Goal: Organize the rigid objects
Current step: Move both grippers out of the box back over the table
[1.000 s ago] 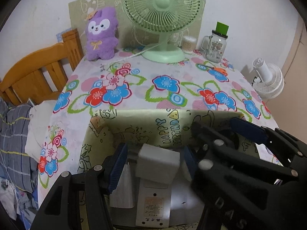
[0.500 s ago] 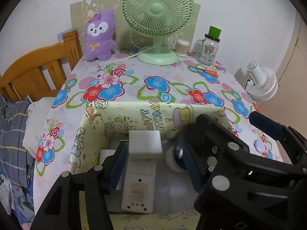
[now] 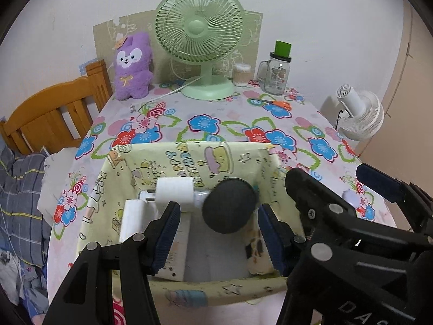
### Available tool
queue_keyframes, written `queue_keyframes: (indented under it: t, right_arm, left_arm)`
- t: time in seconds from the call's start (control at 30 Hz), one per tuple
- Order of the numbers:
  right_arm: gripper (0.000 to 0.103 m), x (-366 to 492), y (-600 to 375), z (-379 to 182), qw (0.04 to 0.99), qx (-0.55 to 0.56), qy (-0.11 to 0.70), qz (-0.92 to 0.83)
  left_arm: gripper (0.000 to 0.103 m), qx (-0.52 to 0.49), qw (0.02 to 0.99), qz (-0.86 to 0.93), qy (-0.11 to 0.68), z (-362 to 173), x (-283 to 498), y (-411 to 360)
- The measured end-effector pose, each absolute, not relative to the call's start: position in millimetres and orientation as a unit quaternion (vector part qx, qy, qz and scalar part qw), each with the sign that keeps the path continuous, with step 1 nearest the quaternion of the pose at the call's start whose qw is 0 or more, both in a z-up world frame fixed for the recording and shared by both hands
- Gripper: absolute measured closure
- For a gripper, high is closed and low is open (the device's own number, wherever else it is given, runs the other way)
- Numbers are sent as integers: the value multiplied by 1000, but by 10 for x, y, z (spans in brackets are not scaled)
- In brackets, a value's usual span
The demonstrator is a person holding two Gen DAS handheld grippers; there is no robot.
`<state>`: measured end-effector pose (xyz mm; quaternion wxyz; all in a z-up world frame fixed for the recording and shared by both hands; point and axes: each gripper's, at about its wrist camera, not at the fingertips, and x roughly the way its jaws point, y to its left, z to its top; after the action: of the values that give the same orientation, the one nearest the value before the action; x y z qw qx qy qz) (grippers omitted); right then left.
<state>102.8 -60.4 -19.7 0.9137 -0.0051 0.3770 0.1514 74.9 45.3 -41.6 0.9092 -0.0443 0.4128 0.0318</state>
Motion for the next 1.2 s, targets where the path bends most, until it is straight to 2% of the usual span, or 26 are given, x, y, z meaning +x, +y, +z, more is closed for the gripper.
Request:
queue_keyframes:
  t: [1.2]
  right_arm:
    - [12,769,-1909,1,933,36,349,81]
  left_arm:
    - [42,22,923,-25,383,-164,608,-781]
